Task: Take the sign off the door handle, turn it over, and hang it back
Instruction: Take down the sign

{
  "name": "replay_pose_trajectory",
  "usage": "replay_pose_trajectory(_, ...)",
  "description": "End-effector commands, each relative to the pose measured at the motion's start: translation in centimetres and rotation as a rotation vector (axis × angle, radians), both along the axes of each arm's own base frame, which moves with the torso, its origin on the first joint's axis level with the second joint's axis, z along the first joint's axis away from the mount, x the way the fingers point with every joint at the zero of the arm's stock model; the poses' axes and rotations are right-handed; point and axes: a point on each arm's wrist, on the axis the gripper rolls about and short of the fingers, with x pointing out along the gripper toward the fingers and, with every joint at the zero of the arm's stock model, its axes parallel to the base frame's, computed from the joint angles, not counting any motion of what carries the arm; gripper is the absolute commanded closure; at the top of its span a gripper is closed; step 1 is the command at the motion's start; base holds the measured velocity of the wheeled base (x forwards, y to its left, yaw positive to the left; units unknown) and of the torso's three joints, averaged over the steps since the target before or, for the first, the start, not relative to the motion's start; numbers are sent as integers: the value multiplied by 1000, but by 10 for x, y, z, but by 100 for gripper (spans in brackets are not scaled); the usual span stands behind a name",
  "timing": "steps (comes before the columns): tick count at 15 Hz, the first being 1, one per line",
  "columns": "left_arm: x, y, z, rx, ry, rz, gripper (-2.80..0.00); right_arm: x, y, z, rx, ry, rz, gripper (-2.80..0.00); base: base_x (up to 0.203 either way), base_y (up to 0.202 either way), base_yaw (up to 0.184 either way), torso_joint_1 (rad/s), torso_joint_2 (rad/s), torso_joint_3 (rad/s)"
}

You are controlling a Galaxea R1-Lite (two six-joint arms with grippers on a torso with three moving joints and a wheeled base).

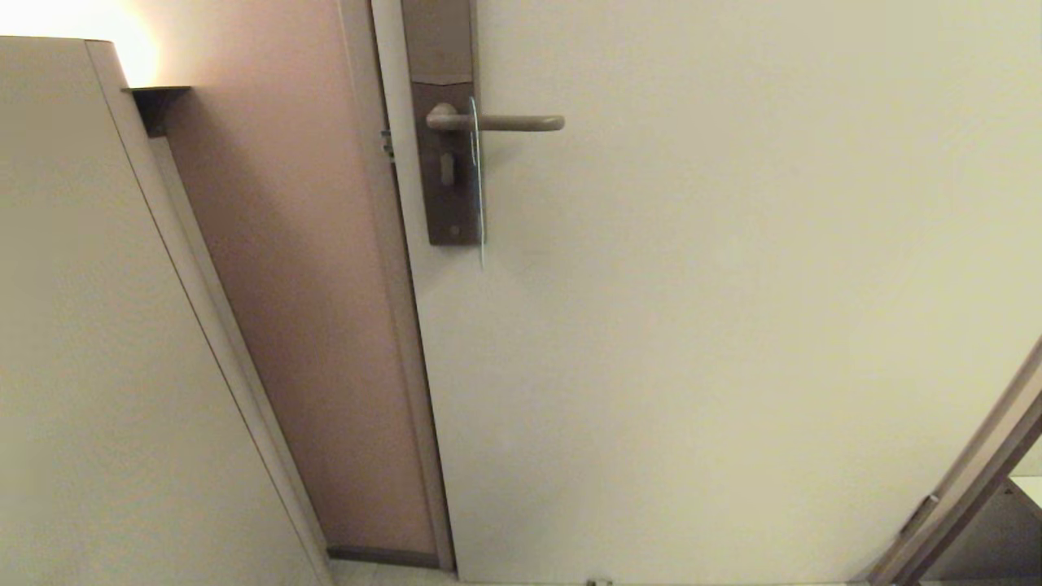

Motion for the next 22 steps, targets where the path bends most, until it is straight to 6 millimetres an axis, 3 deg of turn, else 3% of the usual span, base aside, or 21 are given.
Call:
replay_pose_trajectory(1,0,0,0,2,1,-1,0,0,0,0,0,0,1,0,0,0,0,0,0,0)
replay_pose_trajectory(22,0,0,1,10,4,-3,0,0,0,0,0,0,1,0,0,0,0,0,0,0)
